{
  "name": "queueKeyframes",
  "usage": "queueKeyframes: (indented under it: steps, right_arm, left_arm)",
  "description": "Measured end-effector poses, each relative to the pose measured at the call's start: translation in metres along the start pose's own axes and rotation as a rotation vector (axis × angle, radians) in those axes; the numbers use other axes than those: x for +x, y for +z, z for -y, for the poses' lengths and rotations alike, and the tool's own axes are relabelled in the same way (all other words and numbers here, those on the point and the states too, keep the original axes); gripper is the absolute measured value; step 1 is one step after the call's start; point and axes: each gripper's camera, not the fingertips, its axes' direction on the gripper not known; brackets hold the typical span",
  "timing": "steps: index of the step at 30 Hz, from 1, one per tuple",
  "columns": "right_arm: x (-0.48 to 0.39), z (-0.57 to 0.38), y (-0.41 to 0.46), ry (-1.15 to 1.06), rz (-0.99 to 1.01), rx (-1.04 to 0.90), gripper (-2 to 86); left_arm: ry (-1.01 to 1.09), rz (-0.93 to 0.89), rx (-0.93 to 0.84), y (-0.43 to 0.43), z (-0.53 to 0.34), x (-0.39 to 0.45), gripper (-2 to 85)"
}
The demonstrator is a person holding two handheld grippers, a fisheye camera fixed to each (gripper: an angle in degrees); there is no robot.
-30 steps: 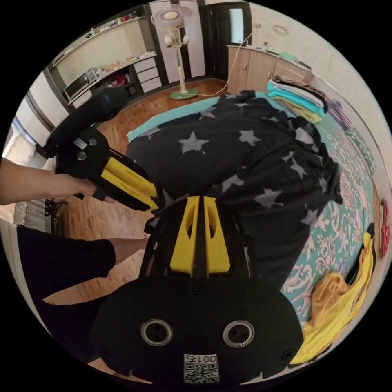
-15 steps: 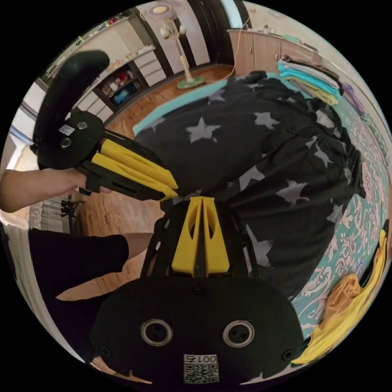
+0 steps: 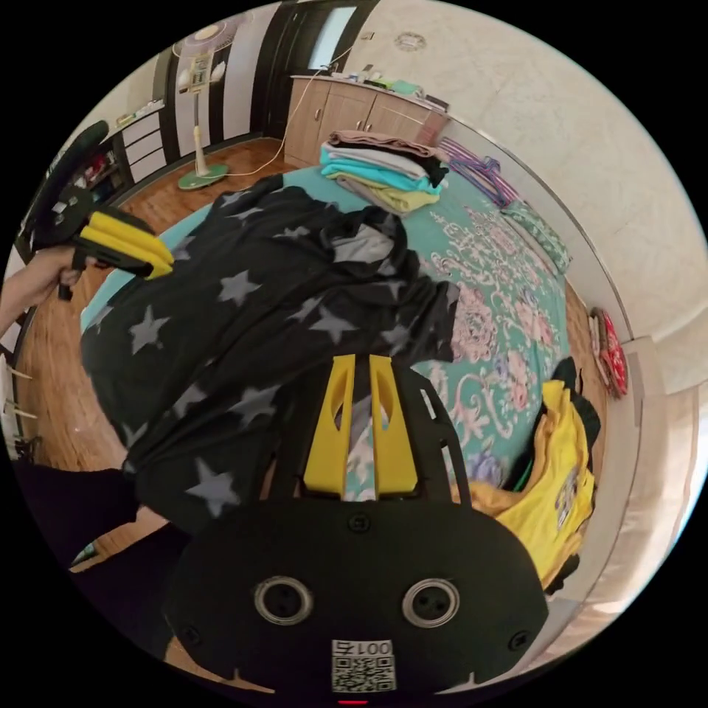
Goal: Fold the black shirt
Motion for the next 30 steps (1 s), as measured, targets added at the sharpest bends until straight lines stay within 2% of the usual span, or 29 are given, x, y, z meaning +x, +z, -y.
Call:
queueKeyframes:
  steps: [4, 11, 13, 16, 17, 19, 24, 25, 28, 30]
  right_arm:
    - [0.076, 0.082, 0.038, -0.108, 0.075, 0.008, 3.6]
    - [0.156, 0.199, 0.097, -0.001, 0.283, -0.053, 10.1]
    - [0.165, 0.220, 0.109, 0.029, 0.311, -0.071, 10.4]
    - [0.173, 0.249, 0.133, 0.041, 0.256, -0.183, 7.5]
    - [0.176, 0.257, 0.134, 0.025, 0.245, -0.198, 5.6]
    - [0.184, 0.265, 0.123, 0.030, 0.235, -0.146, 3.9]
    - [0.223, 0.288, 0.096, 0.096, 0.330, -0.102, 2.5]
    - [0.234, 0.296, 0.092, 0.125, 0.389, -0.091, 2.3]
    - [0.253, 0.316, 0.093, 0.144, 0.417, -0.108, 1.9]
    - [0.259, 0.329, 0.094, 0.135, 0.378, -0.124, 2.0]
  left_arm:
    - [0.112, 0.111, -0.017, -0.001, 0.100, -0.039, 2.4]
    - [-0.150, -0.069, -0.046, -0.013, 0.207, -0.106, 7.5]
    - [-0.166, -0.073, -0.061, -0.018, 0.223, -0.115, 8.1]
    - [-0.176, 0.026, -0.178, -0.019, 0.244, -0.129, 4.2]
    - [-0.198, 0.088, -0.187, -0.026, 0.247, -0.137, 0.6]
    - [-0.218, 0.129, -0.137, -0.047, 0.249, -0.150, -0.3]
    - [-0.286, 0.058, -0.016, -0.103, 0.258, -0.199, -0.4]
    - [-0.286, -0.017, -0.012, -0.109, 0.264, -0.210, 0.0]
    - [-0.250, -0.200, -0.100, -0.106, 0.286, -0.222, 3.6]
    - [-0.233, -0.192, -0.171, -0.103, 0.296, -0.220, 6.7]
